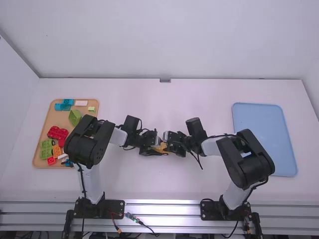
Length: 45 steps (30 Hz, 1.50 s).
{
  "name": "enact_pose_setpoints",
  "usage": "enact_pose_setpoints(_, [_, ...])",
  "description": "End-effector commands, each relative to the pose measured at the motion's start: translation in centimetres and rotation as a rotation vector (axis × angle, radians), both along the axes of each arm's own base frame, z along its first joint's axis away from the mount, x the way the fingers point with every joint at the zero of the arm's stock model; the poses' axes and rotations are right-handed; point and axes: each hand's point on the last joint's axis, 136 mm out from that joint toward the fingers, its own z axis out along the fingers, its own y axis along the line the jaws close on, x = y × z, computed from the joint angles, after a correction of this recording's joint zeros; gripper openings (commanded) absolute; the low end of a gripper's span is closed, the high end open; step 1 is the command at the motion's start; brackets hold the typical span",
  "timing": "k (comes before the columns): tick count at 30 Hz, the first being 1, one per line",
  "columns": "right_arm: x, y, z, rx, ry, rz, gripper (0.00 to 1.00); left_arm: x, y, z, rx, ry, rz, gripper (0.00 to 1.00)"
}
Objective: Assemble lego blocks to make yellow taxi
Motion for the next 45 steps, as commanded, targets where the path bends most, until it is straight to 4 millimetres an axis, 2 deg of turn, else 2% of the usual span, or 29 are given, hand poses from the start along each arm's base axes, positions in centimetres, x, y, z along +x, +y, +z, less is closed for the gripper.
enact_pose_setpoints(1, [-0.7, 0.1, -0.2, 0.014, 0.02, 0.024, 0.0, -0.1, 0.2, -0.6, 0.015, 0.019, 0.01, 0.46])
enact_pose_setpoints(28, [-1.8, 0.4, 0.1, 0.049, 0.083, 0.046, 0.0, 0.3, 0.1, -0.4, 0.01, -0.011, 0.011, 0.49])
enact_pose_setpoints(34, [-1.7, 0.6, 0.3, 0.058, 0.097, 0.036, 0.0, 0.6, 0.0, -0.2, 0.005, -0.028, 0.009, 0.49])
enact_pose_setpoints(40, [-0.8, 0.9, 1.0, 0.087, 0.089, 0.004, 0.0, 0.5, 0.1, -0.3, 0.007, -0.021, 0.01, 0.49])
enact_pose_setpoints(45, [-0.6, 1.1, 1.2, 0.097, 0.072, 0.007, 0.0, 0.4, 0.4, -0.9, 0.04, 0.019, 0.038, 0.5])
